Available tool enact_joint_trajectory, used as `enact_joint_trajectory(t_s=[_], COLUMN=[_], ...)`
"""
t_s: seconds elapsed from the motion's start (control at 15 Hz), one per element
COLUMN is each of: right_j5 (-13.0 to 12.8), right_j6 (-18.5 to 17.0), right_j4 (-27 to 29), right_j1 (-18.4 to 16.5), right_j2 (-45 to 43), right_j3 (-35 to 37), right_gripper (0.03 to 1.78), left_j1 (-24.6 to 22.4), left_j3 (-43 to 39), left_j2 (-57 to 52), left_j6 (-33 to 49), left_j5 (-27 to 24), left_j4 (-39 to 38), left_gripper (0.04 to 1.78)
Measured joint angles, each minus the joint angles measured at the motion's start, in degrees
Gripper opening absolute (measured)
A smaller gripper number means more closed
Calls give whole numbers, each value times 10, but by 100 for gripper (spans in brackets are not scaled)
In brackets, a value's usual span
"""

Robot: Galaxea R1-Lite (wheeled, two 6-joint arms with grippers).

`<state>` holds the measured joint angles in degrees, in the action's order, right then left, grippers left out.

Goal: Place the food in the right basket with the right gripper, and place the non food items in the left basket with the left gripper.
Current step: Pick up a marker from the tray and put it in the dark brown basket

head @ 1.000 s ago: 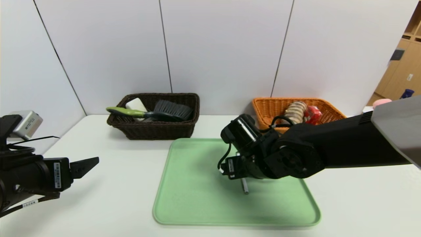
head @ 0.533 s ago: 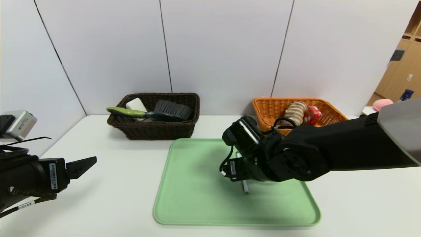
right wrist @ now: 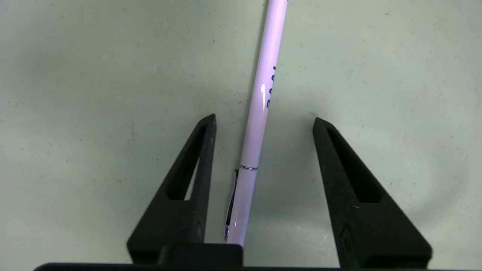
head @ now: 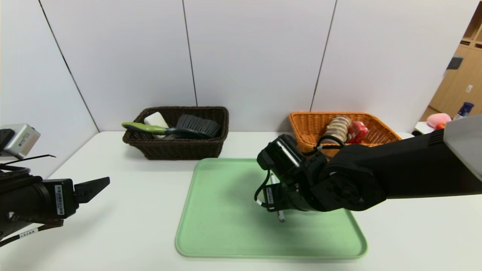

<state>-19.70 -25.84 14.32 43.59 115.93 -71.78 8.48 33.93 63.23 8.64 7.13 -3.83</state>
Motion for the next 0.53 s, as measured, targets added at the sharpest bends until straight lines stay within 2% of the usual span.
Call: enact_joint_trajectory(t_s=[0.07, 0.13, 0.2, 0.53], right_j5=[0, 0, 0, 0], right_j6=[0, 0, 0, 0], right_j4=[1, 2, 2, -4], right_j1=[0, 1, 1, 3], right_j2=[-2, -4, -5, -14], right_j3=[1, 1, 2, 2], right_gripper=[68, 23, 5, 5], left_j1=[0, 0, 0, -1], left_j3=[1, 1, 1, 0], left_j2=[0, 0, 0, -3], left_j6=[0, 0, 0, 0], left_j5=[0, 0, 0, 0], left_j4=[0, 0, 0, 0], left_gripper=[169, 169, 169, 169])
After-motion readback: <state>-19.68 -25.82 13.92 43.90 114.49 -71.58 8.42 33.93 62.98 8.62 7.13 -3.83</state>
